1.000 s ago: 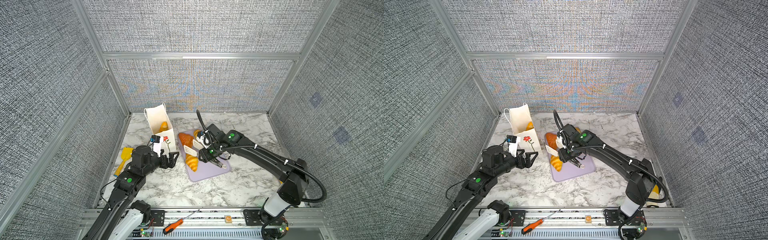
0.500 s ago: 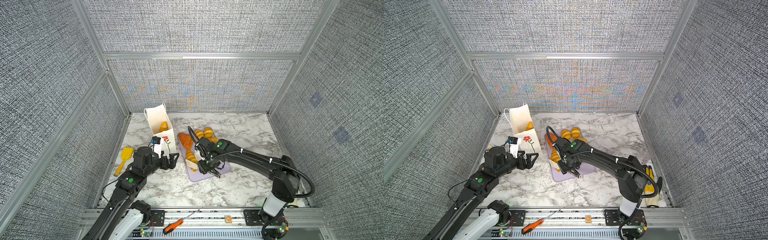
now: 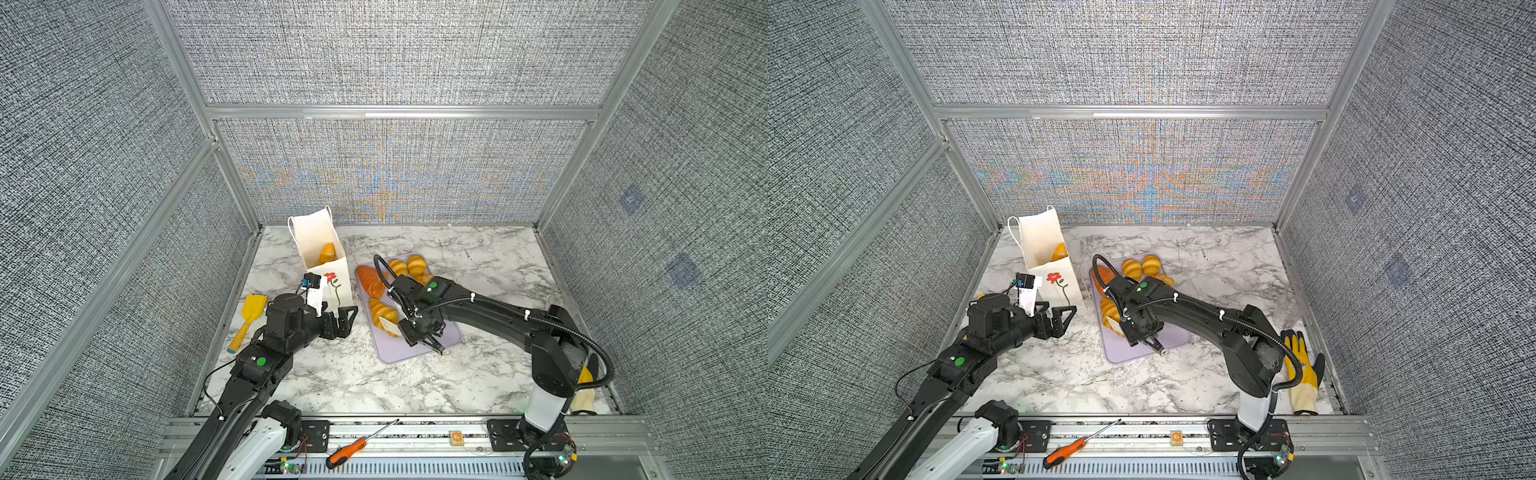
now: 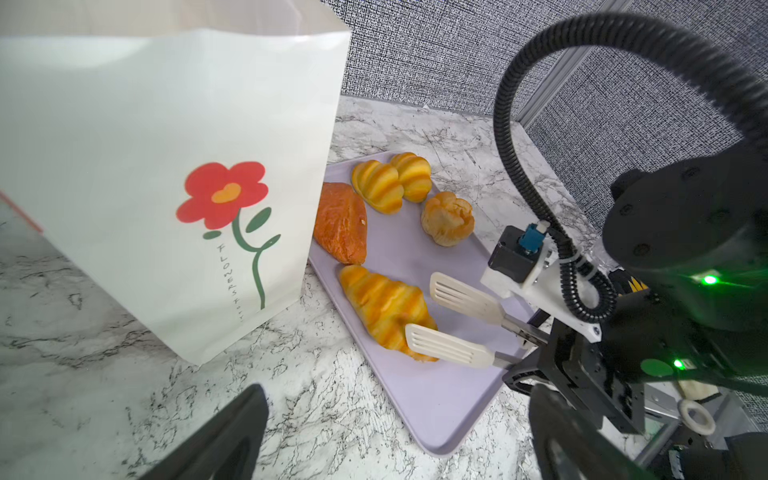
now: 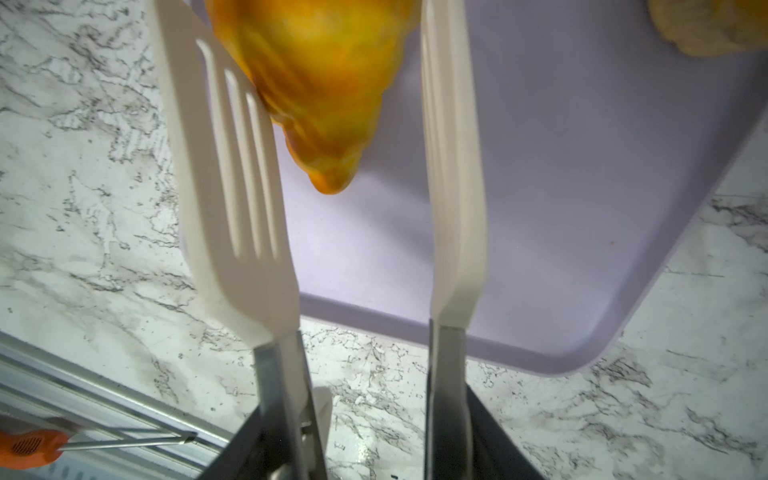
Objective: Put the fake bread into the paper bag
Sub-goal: 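Lower the tongs onto the striped croissant nearest the robot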
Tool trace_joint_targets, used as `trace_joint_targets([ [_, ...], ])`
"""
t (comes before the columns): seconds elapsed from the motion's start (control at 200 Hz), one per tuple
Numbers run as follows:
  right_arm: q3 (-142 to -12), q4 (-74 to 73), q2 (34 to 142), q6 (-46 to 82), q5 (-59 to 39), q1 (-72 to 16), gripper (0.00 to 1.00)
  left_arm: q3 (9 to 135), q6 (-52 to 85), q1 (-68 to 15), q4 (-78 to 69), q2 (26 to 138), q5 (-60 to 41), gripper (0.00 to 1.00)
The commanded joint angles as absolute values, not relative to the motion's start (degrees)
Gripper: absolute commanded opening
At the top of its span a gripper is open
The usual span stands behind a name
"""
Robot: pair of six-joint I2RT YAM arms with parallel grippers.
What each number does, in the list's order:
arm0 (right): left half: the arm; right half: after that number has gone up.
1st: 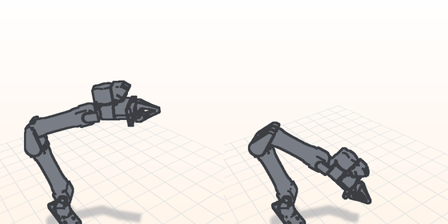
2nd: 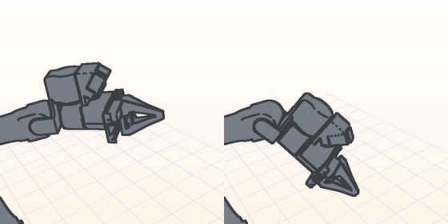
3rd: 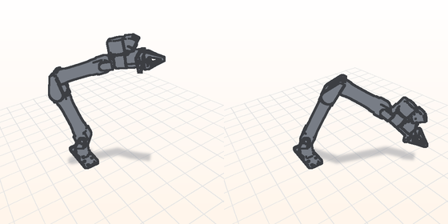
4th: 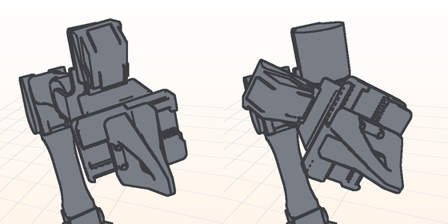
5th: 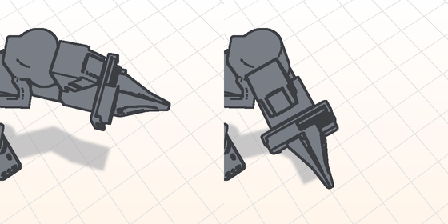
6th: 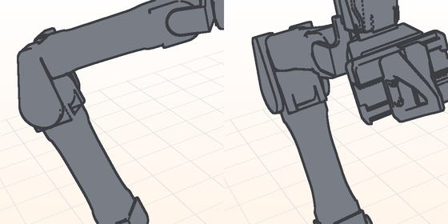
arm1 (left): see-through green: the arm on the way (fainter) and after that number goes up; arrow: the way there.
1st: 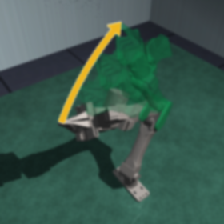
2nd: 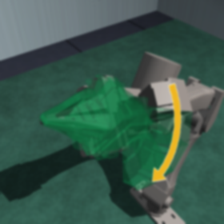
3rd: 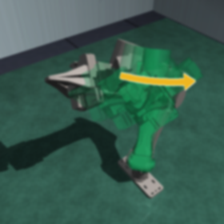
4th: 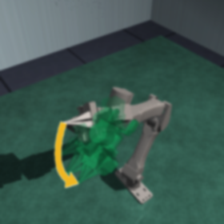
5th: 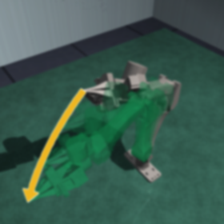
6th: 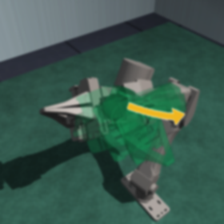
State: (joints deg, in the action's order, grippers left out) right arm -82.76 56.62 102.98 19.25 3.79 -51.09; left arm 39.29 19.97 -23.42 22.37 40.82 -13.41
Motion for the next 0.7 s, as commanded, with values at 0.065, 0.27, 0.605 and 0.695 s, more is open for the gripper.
trace_joint_targets([
  [0.065, -82.2, 57.6, 101.6, 17.9, 4.7, -49.9, 0.55, 39.8, 20.1, -23.4, 21.1, 41.0, -13.2, 0.99],
  [0.27, -81.5, 57.3, 100.8, 15.7, 3.2, -49.0, 0.55, 40.2, 20.0, -23.4, 21.2, 41.0, -13.2, 0.99],
  [0.605, -78.6, 53.3, 98.5, 14.1, -0.6, -48.8, 0.56, 40.0, 20.0, -23.4, 21.3, 40.9, -13.4, 0.99],
  [0.695, -78.6, 52.9, 99.6, 14.2, -1.7, -48.8, 0.57, 39.8, 20.0, -23.4, 21.4, 40.6, -13.4, 0.99],
])
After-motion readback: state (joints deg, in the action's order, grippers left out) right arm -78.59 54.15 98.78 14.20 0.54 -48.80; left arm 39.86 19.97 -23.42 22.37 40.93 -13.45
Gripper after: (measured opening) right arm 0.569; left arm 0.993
